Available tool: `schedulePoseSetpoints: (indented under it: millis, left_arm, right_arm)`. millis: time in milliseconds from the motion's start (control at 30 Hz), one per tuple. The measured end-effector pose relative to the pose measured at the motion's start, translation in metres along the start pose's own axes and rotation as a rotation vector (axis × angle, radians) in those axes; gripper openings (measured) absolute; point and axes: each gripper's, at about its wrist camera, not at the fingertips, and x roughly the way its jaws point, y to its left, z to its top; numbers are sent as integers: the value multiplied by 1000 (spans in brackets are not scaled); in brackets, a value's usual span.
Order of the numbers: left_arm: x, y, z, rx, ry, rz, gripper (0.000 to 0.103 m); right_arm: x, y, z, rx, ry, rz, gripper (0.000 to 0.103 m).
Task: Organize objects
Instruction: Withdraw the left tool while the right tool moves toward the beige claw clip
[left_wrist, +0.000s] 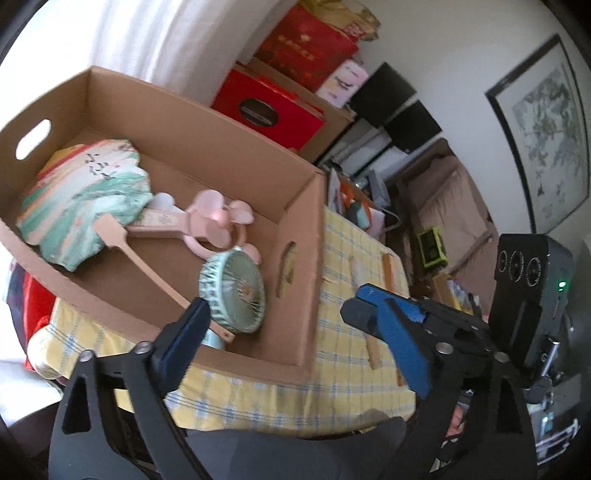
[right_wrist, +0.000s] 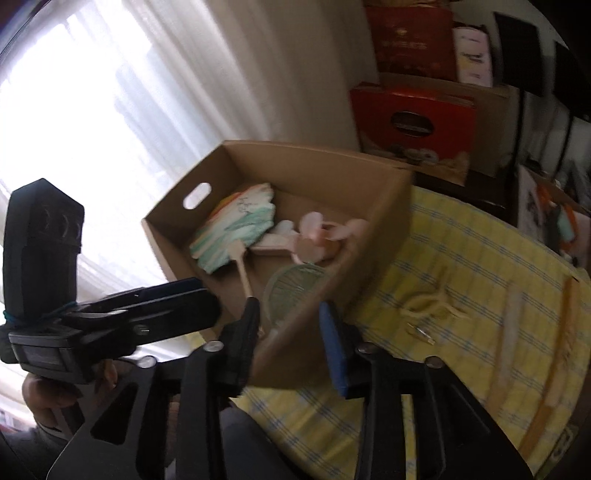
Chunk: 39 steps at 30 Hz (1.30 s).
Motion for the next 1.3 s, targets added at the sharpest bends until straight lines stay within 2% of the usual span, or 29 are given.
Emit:
schedulePoseSetpoints:
  millis: [33, 233, 367, 600, 967, 1300]
  left_arm:
    - [1, -4, 0, 8, 5, 1, 98]
    - [7, -28, -3, 63, 34, -3, 102]
    - [16, -43, -9, 110, 60, 0, 103]
    - [32, -66, -18, 171, 98, 3, 103]
    - [41, -86, -3, 224, 99, 31, 103]
    - [36, -66, 16, 199, 90, 60, 103]
  right_arm:
    - [-5, -4, -3, 9, -1, -9, 57]
    - [-41, -32, -21, 64, -27, -105, 73]
    - [-57, -48, -32, 91, -40, -173, 75]
    - [-71, -76, -47, 137, -50, -240, 76]
    - [-47, -104, -55, 180, -37, -248, 76]
    - [20, -104, -27, 85, -7, -236, 82]
